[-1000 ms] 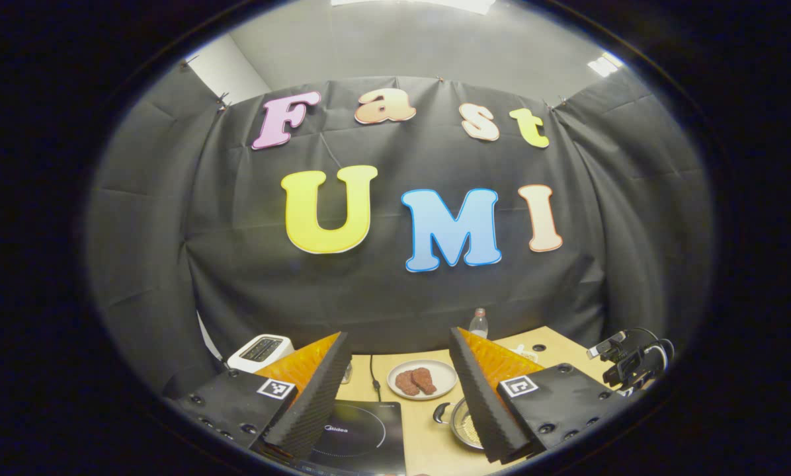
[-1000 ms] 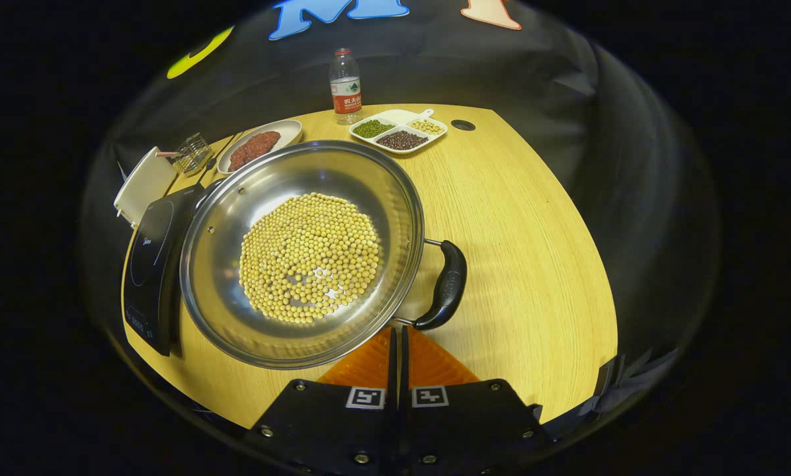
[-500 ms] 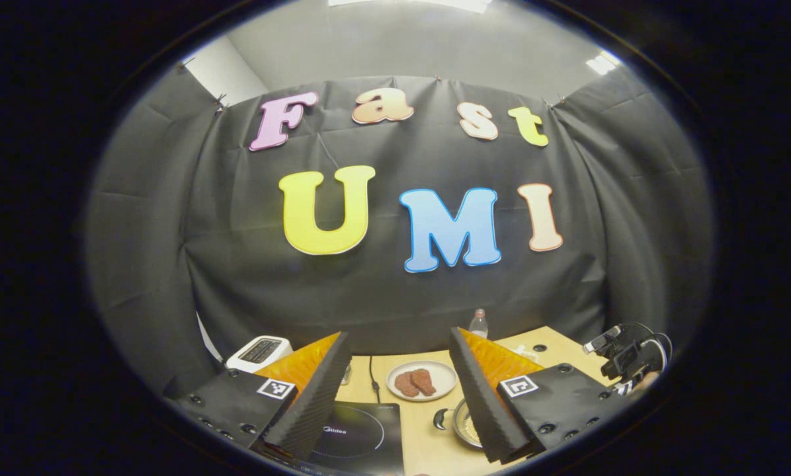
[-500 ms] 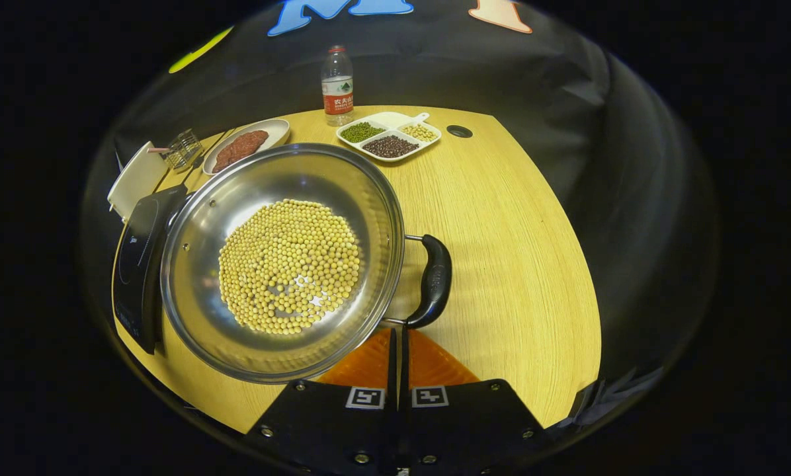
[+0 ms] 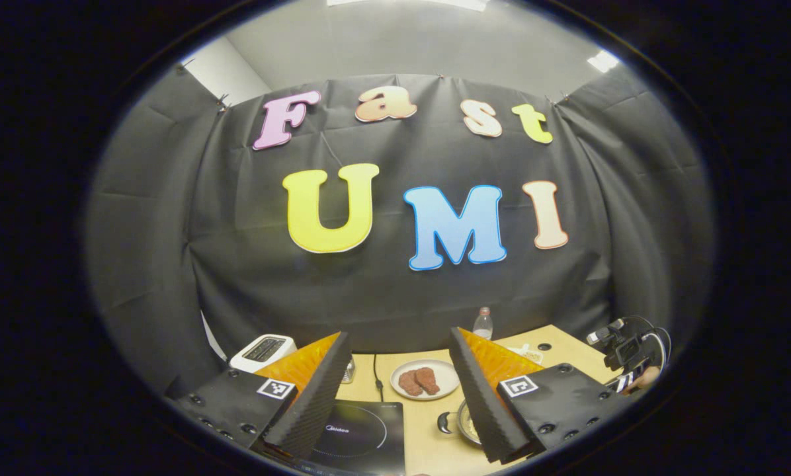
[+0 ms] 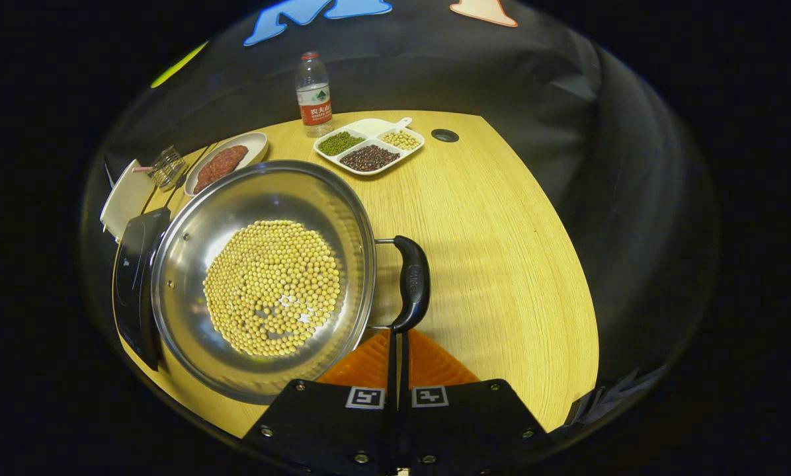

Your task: First push the handle of the pot to place it horizontally, then grasp the pot with both hands and set it on the induction cooktop.

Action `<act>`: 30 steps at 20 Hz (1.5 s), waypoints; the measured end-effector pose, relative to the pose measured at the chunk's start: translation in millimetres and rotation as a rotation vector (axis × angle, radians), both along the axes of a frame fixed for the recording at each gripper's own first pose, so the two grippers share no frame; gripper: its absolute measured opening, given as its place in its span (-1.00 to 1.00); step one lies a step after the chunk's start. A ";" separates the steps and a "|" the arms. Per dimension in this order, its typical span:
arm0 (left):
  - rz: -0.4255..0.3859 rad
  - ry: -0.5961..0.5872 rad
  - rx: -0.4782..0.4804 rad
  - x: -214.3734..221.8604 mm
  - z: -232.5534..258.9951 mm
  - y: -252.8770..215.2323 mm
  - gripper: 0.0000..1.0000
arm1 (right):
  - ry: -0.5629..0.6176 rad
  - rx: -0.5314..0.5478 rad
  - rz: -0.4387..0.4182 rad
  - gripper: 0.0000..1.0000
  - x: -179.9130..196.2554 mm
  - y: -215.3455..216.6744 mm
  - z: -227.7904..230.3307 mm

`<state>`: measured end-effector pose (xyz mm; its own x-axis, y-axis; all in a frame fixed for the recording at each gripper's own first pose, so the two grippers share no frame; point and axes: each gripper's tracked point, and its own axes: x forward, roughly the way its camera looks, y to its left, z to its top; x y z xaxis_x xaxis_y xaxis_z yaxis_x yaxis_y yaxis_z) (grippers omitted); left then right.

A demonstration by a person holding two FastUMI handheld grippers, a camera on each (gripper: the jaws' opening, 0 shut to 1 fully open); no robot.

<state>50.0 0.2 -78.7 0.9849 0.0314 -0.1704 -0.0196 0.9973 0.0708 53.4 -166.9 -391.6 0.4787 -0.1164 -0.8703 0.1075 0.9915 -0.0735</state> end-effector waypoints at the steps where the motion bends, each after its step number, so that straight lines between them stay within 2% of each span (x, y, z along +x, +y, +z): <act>1: 0.001 0.001 0.000 0.2 1.1 -0.2 0.90 | -0.003 -0.002 0.003 -0.99 2.0 -0.8 -0.3; 10: -0.006 0.013 -0.021 4.4 -5.4 -8.3 0.90 | -0.036 -0.011 -0.008 -0.99 7.8 -2.0 6.4; 16: -0.040 0.038 -0.060 12.1 -20.1 -25.4 0.90 | -0.202 -0.018 -0.007 -0.99 5.4 -1.7 64.5; 18: -0.054 0.051 -0.073 14.5 -26.8 -33.9 0.90 | -0.264 0.006 -0.003 -0.79 8.0 2.8 82.5; 19: -0.054 0.052 -0.082 15.7 -30.3 -35.9 0.90 | -0.292 0.022 0.002 -0.38 8.4 5.7 90.2; 20: -0.052 0.059 -0.093 17.3 -34.2 -38.0 0.90 | -0.306 0.036 0.006 -0.18 8.8 8.6 94.8; 21: -0.052 0.071 -0.102 19.4 -39.5 -40.6 0.94 | -0.319 0.050 0.010 0.24 7.5 8.9 97.6; 22: -0.057 0.088 -0.110 20.8 -46.6 -44.2 0.90 | -0.329 0.056 0.012 0.43 7.5 8.8 100.1; 23: -0.066 0.109 -0.118 23.4 -56.7 -49.4 0.94 | -0.333 0.058 0.013 0.82 6.3 7.1 99.3; 28: -0.099 0.245 -0.126 27.5 -120.3 -67.7 0.99 | -0.333 0.063 0.018 0.85 8.5 0.3 86.4; 29: -0.103 0.277 -0.132 28.6 -136.9 -72.9 0.90 | -0.333 0.078 0.025 0.85 9.8 2.2 83.0; 30: -0.106 0.312 -0.137 30.3 -152.6 -76.8 0.90 | -0.331 0.089 0.029 0.86 12.7 3.2 78.8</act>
<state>80.3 -76.6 -231.3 0.8813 -0.1121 -0.4591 0.0862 0.9933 -0.0771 66.0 -163.7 -312.8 0.7389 -0.0295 -0.6731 0.0827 0.9955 0.0472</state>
